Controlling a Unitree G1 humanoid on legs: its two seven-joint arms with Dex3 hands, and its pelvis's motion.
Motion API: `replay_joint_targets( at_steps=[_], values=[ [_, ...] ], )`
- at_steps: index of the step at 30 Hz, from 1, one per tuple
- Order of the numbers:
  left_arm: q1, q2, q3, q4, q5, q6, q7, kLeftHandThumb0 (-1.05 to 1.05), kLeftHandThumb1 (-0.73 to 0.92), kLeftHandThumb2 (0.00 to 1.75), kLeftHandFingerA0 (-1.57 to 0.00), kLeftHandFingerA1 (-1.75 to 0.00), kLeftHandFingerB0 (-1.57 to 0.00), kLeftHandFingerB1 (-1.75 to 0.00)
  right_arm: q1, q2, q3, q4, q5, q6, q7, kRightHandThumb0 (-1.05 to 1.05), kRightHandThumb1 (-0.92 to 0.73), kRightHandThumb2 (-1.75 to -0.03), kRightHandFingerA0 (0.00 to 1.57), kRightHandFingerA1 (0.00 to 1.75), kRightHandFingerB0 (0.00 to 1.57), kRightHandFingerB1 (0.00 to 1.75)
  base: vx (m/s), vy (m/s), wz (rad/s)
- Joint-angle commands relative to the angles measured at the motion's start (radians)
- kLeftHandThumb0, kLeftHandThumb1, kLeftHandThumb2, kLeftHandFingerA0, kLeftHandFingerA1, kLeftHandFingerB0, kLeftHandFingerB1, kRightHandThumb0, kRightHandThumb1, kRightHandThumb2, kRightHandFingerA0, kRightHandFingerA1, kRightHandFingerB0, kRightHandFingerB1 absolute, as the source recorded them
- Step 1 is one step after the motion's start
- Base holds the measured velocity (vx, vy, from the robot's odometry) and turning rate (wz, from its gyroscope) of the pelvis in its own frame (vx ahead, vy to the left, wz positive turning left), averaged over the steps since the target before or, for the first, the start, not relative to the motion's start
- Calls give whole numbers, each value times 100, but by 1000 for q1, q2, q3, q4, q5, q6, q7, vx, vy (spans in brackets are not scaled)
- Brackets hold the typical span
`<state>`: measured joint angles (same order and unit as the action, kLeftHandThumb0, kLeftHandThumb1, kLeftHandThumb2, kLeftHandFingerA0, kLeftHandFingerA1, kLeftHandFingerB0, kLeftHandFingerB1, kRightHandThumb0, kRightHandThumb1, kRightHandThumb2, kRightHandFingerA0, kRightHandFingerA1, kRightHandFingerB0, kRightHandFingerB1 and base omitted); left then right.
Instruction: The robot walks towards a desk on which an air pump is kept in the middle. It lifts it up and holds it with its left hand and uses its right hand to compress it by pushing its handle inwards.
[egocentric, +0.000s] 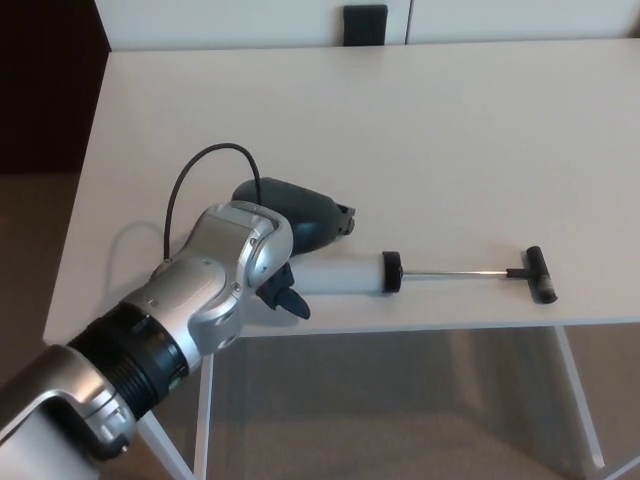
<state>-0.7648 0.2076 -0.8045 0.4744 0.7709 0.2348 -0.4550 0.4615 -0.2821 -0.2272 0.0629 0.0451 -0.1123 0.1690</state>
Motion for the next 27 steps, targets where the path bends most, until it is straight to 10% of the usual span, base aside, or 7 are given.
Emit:
replay_joint_targets(
  at_steps=[1,4,5,7,11,19,27],
  values=[
    [18,-44,-4,114,19,-73,107,-37,33,86,-59,-66,-5,-44,-2,-5,-9,-10,8,6,9,-19,-70,-61,69,48,61,47,0,0,0],
    [11,-79,-30,178,66,-65,190,-46,62,59,-81,-81,-19,-28,-7,4,-7,-15,18,9,13,-20,-70,-60,70,48,61,47,0,0,0],
    [7,-90,-43,204,85,-67,226,-25,62,60,-76,-121,-24,-30,-6,8,-5,-21,17,11,11,-19,-70,-60,71,48,61,48,0,0,0],
    [-4,-107,-60,253,106,-73,266,-25,59,56,-81,-76,-66,-45,-7,12,-2,-30,18,16,8,-18,-70,-60,71,49,61,48,0,0,0],
    [-23,-144,-90,361,141,-89,363,-30,48,86,-80,-83,-60,-63,-5,18,0,-49,14,30,3,-18,-70,-60,71,48,61,47,0,0,0],
    [-2,-162,-83,458,143,-114,514,-21,67,62,-78,-139,-70,-67,46,41,-25,-118,48,16,4,-16,-70,-60,67,49,59,48,0,0,0],
    [42,-130,-51,470,111,-181,587,-28,70,62,-76,-136,-73,-56,167,123,-121,-356,192,-91,20,-15,-68,-60,74,54,64,53,0,0,0]
  ],
)
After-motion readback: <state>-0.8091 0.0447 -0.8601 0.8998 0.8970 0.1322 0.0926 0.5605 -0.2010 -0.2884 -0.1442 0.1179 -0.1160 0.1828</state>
